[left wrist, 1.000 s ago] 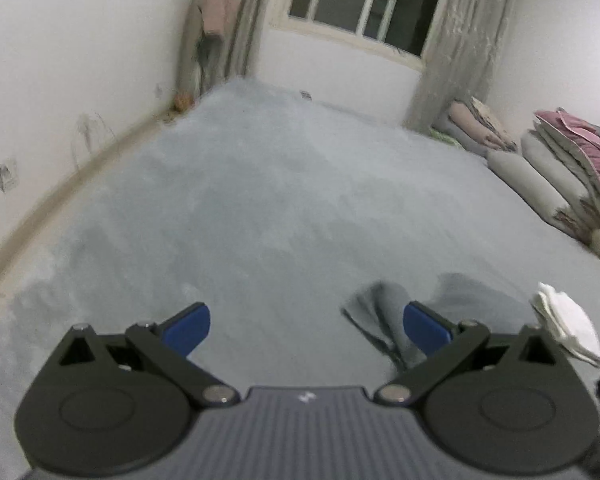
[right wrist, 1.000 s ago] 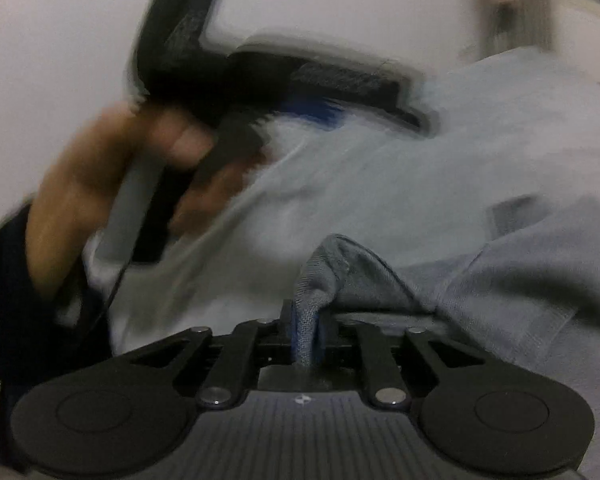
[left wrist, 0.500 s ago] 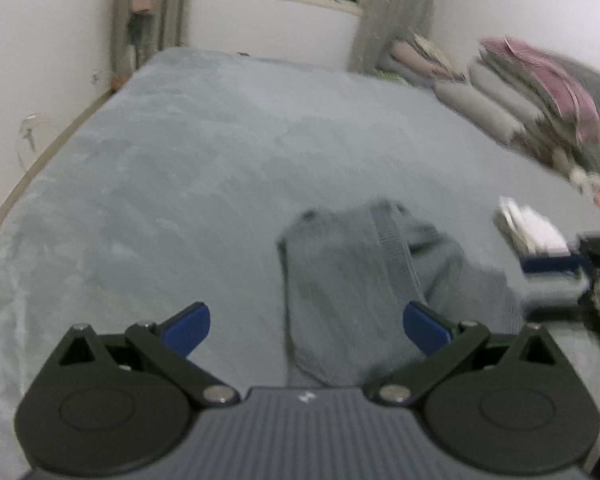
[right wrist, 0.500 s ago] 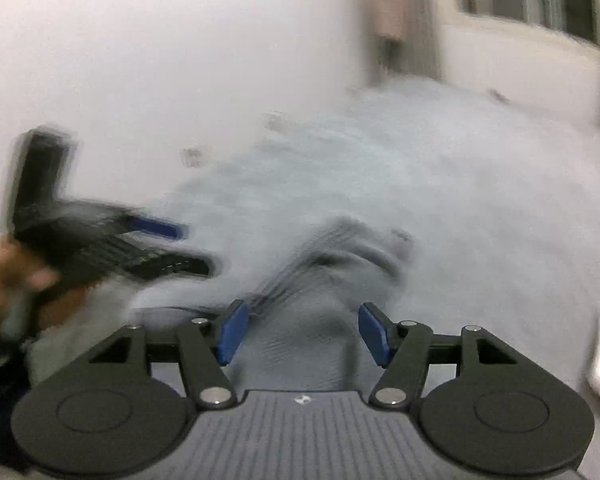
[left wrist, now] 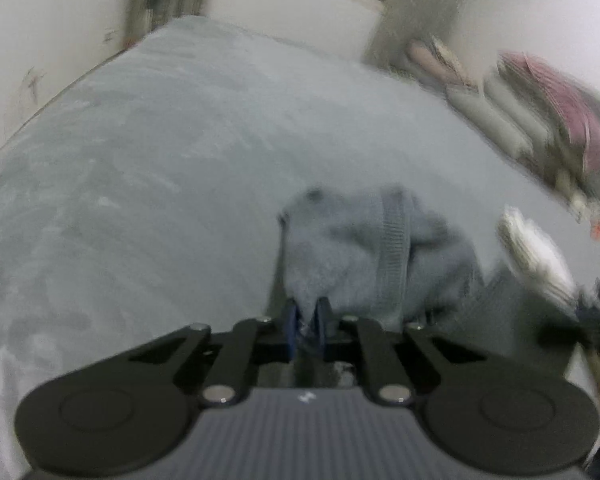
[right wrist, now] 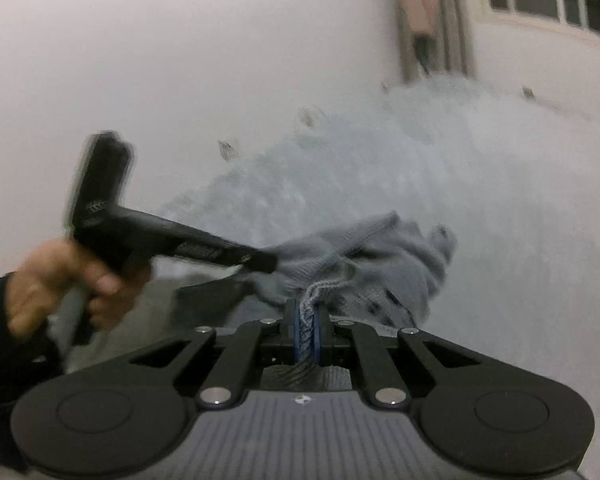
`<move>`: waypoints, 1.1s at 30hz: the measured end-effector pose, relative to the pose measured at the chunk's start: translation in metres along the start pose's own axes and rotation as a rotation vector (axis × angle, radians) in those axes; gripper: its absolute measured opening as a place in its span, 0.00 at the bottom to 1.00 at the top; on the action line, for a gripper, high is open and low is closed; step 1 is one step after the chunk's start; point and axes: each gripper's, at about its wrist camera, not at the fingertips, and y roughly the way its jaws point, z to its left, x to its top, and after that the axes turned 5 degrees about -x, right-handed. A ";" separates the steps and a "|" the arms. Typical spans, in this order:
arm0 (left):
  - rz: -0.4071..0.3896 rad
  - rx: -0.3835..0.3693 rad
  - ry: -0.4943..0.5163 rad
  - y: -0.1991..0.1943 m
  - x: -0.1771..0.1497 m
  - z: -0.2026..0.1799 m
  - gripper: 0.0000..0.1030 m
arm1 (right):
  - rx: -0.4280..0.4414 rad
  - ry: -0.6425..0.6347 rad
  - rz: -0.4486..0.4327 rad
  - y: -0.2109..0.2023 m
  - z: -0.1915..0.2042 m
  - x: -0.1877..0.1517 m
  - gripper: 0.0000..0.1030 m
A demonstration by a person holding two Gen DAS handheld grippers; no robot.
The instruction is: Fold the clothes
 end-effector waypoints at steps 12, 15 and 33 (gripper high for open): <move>-0.225 0.090 -0.287 -0.047 0.024 0.068 0.00 | 0.456 -0.416 0.219 -0.051 0.205 -0.099 0.07; -0.129 0.067 -0.278 -0.028 0.026 0.067 0.17 | 0.430 -0.391 0.193 -0.087 0.213 -0.115 0.08; 0.048 0.216 0.057 0.050 0.014 0.008 0.56 | -0.069 0.431 0.142 -0.187 0.041 -0.199 0.59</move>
